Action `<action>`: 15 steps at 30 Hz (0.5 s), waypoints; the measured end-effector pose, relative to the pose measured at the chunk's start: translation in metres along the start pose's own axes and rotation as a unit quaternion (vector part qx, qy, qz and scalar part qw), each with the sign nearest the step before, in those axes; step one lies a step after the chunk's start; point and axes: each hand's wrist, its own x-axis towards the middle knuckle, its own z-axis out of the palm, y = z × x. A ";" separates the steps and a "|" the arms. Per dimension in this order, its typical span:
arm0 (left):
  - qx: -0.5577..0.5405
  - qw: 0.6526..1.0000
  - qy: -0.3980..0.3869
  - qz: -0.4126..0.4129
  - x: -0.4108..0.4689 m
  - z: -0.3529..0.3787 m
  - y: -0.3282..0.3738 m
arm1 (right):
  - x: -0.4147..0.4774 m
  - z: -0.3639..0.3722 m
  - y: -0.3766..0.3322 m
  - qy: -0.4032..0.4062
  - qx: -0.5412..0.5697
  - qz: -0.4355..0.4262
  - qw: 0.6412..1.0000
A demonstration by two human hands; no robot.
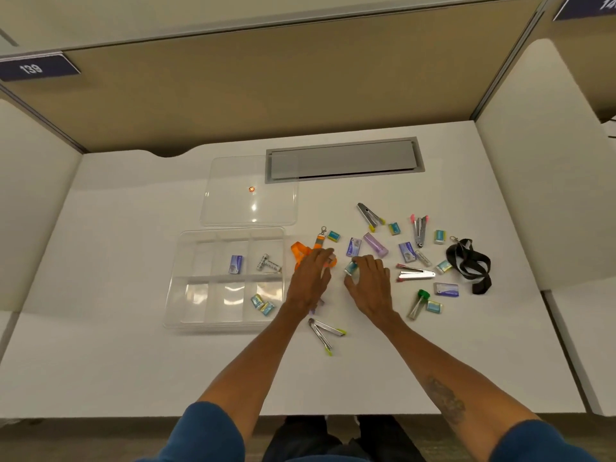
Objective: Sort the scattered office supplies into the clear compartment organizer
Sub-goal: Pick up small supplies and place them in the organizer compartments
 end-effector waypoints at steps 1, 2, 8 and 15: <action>0.002 1.000 0.013 0.001 -0.004 -0.008 -0.010 | 0.001 0.003 -0.014 -0.005 0.016 -0.005 1.000; 0.004 1.000 0.024 -0.003 -0.008 -0.015 -0.020 | 0.002 0.006 -0.027 -0.014 0.026 -0.014 0.999; 0.011 0.989 0.123 -0.084 -0.045 -0.067 -0.070 | -0.002 0.032 -0.100 -0.052 0.077 -0.119 0.988; 0.001 0.977 0.106 -0.186 -0.111 -0.103 -0.124 | -0.012 0.058 -0.141 -0.110 -0.070 -0.246 0.961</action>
